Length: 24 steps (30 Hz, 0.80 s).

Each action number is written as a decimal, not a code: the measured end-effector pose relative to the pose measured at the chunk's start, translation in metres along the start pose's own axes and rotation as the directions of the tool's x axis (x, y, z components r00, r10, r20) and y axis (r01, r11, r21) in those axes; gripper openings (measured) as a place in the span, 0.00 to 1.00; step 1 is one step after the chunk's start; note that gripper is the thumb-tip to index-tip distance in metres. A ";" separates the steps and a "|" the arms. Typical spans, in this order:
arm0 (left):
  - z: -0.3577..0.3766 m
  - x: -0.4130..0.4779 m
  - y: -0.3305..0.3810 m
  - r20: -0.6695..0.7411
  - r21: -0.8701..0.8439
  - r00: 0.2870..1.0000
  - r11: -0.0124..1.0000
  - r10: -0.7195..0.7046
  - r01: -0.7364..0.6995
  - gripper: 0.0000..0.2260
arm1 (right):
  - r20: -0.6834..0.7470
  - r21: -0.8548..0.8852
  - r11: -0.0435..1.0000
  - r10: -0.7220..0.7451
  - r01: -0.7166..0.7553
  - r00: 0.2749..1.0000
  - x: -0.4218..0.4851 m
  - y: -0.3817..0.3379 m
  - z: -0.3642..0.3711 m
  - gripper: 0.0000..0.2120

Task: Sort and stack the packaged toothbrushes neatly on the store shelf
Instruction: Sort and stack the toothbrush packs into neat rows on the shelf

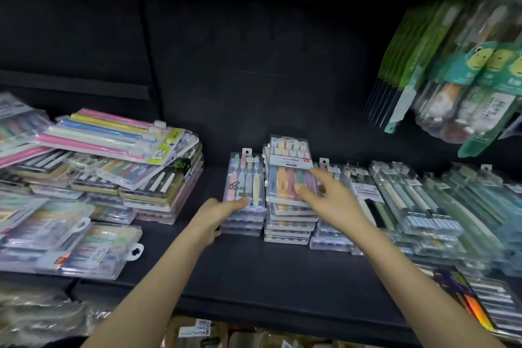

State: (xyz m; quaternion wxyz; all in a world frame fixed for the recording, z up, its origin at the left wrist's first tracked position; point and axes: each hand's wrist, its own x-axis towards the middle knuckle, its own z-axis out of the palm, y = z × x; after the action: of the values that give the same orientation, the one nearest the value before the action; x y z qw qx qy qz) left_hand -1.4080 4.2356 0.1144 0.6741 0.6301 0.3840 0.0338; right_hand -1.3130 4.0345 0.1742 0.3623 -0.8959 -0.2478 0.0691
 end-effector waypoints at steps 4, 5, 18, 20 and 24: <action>-0.001 0.001 -0.001 0.030 -0.038 0.999 0.999 -0.016 0.017 0.40 | -0.003 0.101 0.995 0.025 -0.024 1.000 -0.005 0.007 0.001 0.33; -0.001 0.003 0.000 0.034 -0.058 0.999 0.998 -0.032 0.034 0.37 | -0.006 0.108 0.994 0.029 -0.028 1.000 -0.005 0.006 0.000 0.33; 0.005 -0.007 0.017 0.153 -0.180 0.984 0.977 -0.089 0.116 0.10 | -0.010 0.095 0.995 0.030 -0.029 0.999 -0.005 0.005 0.002 0.33; 0.001 -0.010 0.016 0.103 -0.140 0.993 0.987 -0.065 0.079 0.15 | 0.007 0.121 0.992 0.040 -0.041 0.999 -0.008 0.004 0.001 0.33; -0.018 -0.023 0.004 -0.040 -0.083 0.999 0.996 0.015 -0.018 0.20 | -0.207 0.185 0.982 0.014 0.025 0.978 -0.032 0.008 -0.001 0.25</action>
State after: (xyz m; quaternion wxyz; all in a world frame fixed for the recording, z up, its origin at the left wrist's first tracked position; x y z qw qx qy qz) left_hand -1.4329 4.2390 0.1308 0.6918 0.6038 0.3902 0.0675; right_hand -1.3373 4.0130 0.1676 0.4685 -0.8597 -0.2036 -0.0028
